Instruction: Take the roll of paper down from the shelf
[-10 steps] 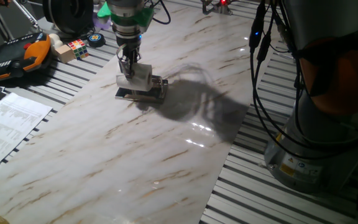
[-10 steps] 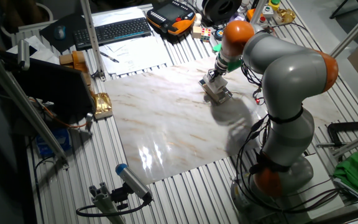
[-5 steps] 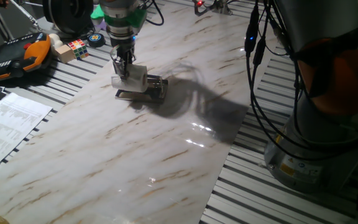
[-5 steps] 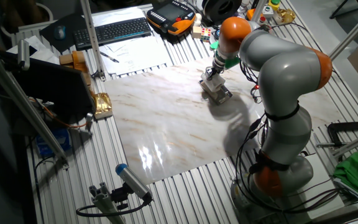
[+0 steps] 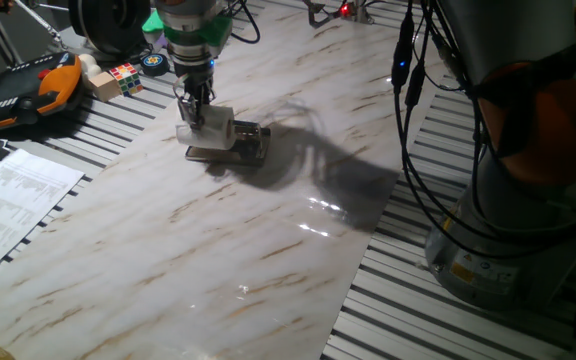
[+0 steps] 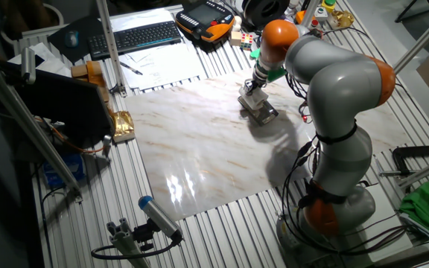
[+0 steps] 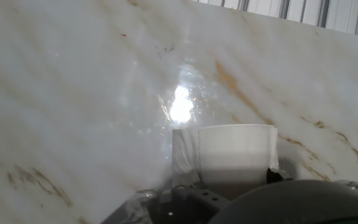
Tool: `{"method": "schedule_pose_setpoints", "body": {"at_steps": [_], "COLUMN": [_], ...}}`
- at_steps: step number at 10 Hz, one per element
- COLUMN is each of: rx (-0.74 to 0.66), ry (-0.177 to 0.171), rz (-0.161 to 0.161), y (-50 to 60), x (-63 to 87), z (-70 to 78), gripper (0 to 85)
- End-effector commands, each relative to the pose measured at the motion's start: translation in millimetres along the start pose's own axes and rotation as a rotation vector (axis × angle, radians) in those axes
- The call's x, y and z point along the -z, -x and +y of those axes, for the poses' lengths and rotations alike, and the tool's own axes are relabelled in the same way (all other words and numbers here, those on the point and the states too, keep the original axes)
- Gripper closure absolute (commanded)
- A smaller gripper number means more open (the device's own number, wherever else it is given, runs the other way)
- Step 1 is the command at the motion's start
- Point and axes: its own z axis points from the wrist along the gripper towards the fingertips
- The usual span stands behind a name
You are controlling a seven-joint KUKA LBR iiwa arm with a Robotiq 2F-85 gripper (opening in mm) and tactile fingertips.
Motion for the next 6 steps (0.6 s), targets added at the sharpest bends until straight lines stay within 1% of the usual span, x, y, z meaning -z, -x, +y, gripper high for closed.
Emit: {"method": "schedule_pose_setpoints", "body": {"at_steps": [1,2,3,4,6], "rx": [0.003,0.005,0.003,-0.005,-0.011], "ry": [-0.002,-0.006,-0.024,-0.027,-0.014], "rz": [0.002,0.003,0.018,0.021,0.030], "y": [0.0,0.0,0.0,0.0,0.0], "x": [-0.1,-0.1,-0.1,-0.1,-0.1], "z": [-0.1,-0.1,-0.1,-0.1,-0.1], "gripper": [84.3,84.3,84.3,84.3,84.3]}}
